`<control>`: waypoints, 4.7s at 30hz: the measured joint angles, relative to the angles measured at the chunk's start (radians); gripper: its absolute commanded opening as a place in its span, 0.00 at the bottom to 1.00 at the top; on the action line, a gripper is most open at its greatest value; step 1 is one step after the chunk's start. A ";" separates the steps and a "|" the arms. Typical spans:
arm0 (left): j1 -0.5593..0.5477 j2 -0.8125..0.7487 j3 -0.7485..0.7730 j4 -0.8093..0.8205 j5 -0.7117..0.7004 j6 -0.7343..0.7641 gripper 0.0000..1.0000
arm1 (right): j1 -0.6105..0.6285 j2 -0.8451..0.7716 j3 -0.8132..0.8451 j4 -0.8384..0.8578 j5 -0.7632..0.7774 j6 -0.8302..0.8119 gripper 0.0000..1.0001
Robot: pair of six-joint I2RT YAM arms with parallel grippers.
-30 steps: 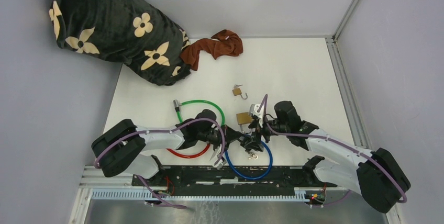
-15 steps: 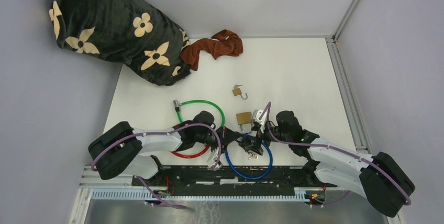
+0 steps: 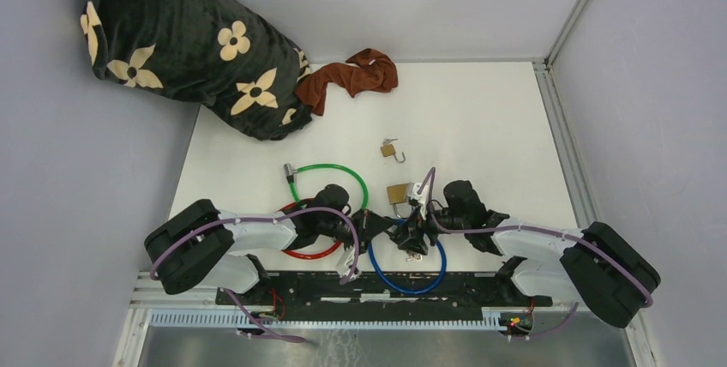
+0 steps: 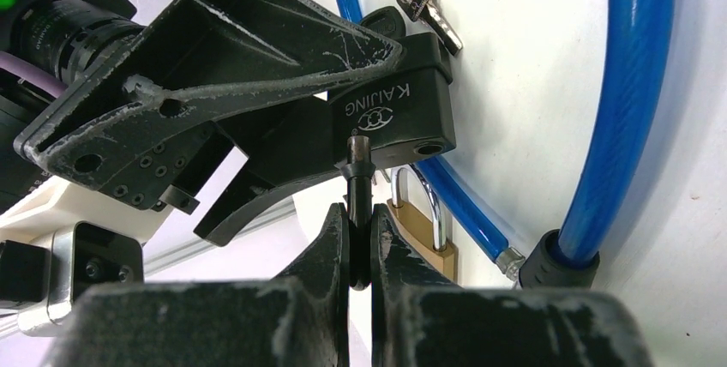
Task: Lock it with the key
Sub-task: Lock the lock.
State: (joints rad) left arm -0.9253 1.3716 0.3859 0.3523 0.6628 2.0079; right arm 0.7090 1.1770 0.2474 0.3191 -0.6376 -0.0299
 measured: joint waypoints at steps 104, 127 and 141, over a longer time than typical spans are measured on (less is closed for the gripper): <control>0.323 -0.932 -0.106 0.132 0.028 -2.224 0.02 | 0.078 -0.158 0.288 0.364 -0.215 0.191 0.72; 0.343 -0.893 -0.109 0.200 0.115 -2.264 0.02 | 0.162 -0.068 0.344 0.402 -0.125 0.270 0.52; 0.341 -0.887 -0.109 0.204 0.116 -2.284 0.18 | 0.173 -0.069 0.343 0.372 -0.090 0.291 0.00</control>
State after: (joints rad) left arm -0.5838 0.4850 0.2764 0.5560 0.7784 -0.2756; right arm 0.8818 1.1080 0.5903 0.6914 -0.7280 0.2615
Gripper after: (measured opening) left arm 0.092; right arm 0.382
